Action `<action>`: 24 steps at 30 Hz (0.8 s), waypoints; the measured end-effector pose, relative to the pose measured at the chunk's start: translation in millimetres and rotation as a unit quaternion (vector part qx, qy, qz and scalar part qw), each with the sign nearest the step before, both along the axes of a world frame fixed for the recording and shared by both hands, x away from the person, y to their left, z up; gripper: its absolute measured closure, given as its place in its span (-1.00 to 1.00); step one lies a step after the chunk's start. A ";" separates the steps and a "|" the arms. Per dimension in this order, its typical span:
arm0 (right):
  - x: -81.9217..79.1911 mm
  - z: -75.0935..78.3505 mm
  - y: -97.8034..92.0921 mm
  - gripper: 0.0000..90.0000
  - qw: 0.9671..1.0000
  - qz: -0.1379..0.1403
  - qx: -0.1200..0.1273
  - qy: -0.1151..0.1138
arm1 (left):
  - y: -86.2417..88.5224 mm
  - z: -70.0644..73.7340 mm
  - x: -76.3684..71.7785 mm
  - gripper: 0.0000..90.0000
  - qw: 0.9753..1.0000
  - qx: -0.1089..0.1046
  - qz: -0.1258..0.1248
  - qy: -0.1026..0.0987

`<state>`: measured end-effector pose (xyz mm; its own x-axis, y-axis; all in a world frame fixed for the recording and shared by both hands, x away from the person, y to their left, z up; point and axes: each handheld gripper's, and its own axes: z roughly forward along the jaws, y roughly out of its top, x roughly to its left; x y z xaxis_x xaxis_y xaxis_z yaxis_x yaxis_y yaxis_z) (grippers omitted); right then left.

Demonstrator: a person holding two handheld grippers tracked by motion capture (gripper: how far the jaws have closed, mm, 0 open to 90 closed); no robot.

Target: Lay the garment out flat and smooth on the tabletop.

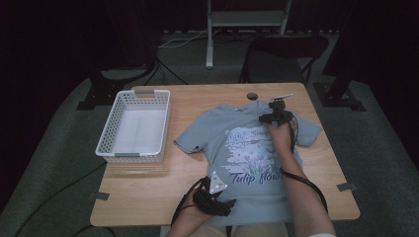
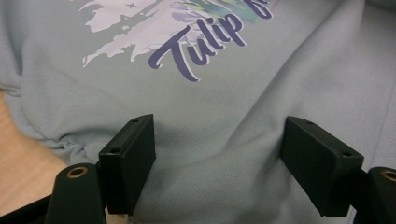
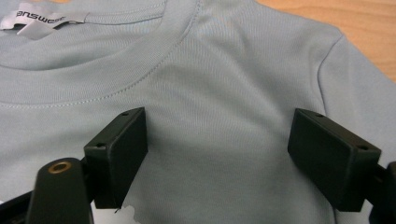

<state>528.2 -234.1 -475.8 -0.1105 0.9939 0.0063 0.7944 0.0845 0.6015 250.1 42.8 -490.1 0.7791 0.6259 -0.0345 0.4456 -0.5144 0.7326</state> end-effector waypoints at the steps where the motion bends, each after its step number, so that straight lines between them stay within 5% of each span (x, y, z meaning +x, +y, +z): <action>1: 2.4 0.1 -0.3 -0.57 1.000 0.000 0.000 0.000 | -0.7 0.2 1.8 -0.39 1.000 0.002 0.000 0.000; 14: 22.8 1.1 -2.6 -0.57 1.000 -0.006 0.000 0.004 | -5.5 -0.5 17.6 -0.39 1.000 -0.008 0.007 0.000; 18: 16.4 2.0 -6.1 -0.68 1.000 0.001 0.028 0.000 | -4.0 -0.8 14.5 -0.39 1.000 -0.023 0.016 -0.008; 21: 7.0 3.5 -7.4 -0.72 0.999 0.024 0.020 0.008 | -2.2 -0.8 12.9 -0.39 0.999 -0.026 0.017 -0.023; 24: -8.3 9.6 -14.3 -0.72 0.999 0.035 0.041 -0.009 | 2.2 -0.3 13.9 -0.57 0.999 -0.028 0.020 -0.028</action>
<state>520.0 -248.4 -466.2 -0.1797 0.9801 0.0842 0.7774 0.0891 0.6226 264.0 45.0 -490.4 0.7549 0.6552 -0.0274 0.4228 -0.4543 0.7841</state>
